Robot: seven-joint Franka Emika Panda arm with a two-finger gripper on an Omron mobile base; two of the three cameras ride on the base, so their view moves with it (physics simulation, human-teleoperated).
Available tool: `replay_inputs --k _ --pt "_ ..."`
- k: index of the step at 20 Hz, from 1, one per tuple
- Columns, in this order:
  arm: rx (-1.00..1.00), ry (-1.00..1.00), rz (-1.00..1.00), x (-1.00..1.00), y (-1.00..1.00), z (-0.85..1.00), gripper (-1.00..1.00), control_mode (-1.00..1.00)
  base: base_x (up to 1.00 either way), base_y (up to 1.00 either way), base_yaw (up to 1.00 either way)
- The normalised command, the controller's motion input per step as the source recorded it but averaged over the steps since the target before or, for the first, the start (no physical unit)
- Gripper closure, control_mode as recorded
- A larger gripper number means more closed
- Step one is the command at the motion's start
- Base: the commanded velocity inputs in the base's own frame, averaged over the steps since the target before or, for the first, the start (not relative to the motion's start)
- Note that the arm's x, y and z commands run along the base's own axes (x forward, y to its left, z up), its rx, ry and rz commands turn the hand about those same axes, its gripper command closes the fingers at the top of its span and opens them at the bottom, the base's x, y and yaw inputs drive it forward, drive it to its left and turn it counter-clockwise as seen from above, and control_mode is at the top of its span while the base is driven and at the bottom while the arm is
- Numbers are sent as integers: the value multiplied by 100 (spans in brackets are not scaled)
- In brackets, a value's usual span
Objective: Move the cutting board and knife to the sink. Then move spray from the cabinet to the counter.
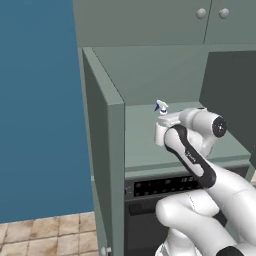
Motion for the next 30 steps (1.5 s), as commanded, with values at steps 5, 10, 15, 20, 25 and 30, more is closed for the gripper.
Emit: replay_inputs --k 5,10,15,20,25,30 --pt "0 -1 0 24 3 -8 -100 -100 0 0 0" --pt "0 0 0 25 4 -9 -100 -100 0 0 0" --pt "0 0 0 2 19 -8 -100 -100 0 0 0" --pt "0 0 0 20 8 0 -100 -100 0 0 0" --pt "1 0 0 23 -8 0 -100 -100 0 0 0" --pt "0 0 0 17 4 -4 -100 -100 0 0 0"
